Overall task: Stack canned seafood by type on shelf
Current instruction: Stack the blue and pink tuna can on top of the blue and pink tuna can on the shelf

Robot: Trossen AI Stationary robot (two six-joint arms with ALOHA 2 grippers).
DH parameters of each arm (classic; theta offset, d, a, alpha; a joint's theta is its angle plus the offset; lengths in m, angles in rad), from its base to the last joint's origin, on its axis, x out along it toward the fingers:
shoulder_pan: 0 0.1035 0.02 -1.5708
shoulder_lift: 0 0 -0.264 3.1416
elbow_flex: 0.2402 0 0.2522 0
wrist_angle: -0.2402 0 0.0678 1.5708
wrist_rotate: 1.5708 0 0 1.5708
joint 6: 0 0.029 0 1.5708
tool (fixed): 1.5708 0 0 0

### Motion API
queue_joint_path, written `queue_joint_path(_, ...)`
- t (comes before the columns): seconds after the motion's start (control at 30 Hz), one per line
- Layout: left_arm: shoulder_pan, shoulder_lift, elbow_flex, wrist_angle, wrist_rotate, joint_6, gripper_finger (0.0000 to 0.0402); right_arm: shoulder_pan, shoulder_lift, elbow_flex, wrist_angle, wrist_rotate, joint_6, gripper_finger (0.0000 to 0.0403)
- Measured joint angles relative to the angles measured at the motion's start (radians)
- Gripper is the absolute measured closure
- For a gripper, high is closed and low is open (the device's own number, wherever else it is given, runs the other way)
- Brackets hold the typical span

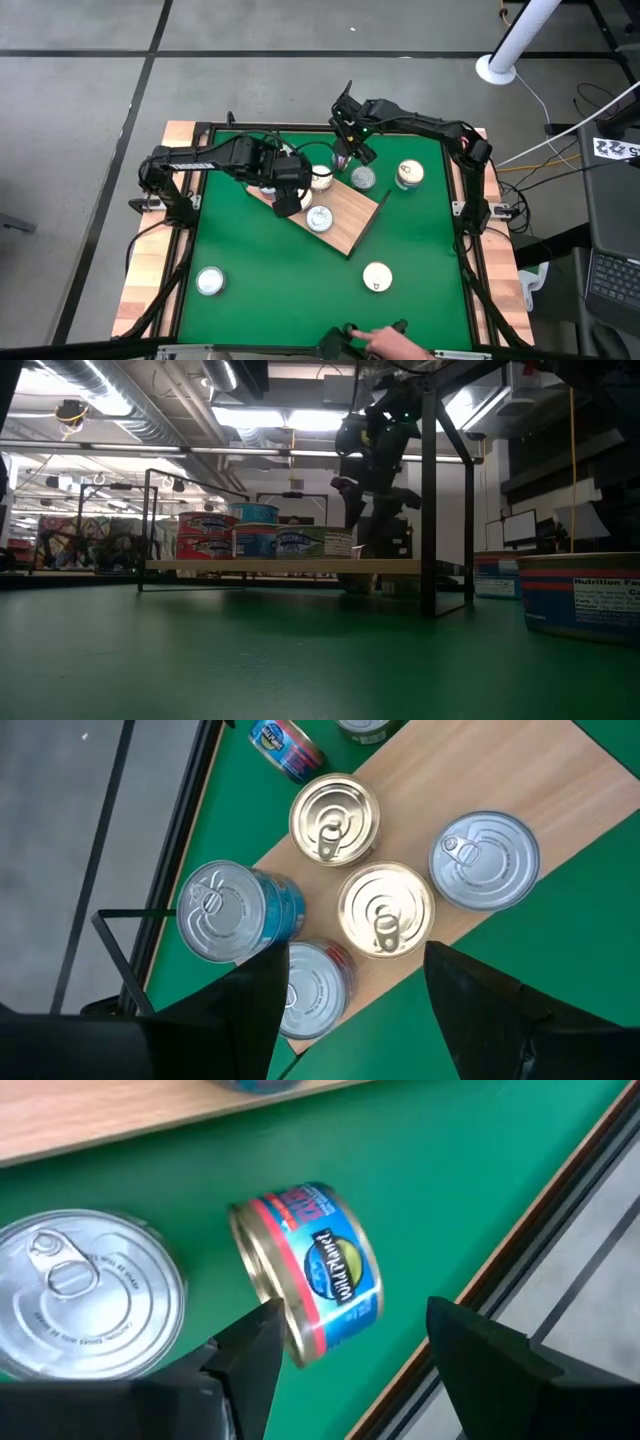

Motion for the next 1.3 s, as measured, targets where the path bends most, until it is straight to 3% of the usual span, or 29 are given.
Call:
queue_joint_path(0.73,-0.005,0.000,-0.001,0.003,-0.005,-0.008,0.0174,0.000,0.032,0.003,0.016,0.058,-0.002,0.0159)
queue_joint_path(1.3,-0.005,0.000,-0.001,0.003,-0.005,-0.008,0.0174,0.000,0.024,0.001,-0.021,0.017,-0.020,0.0159)
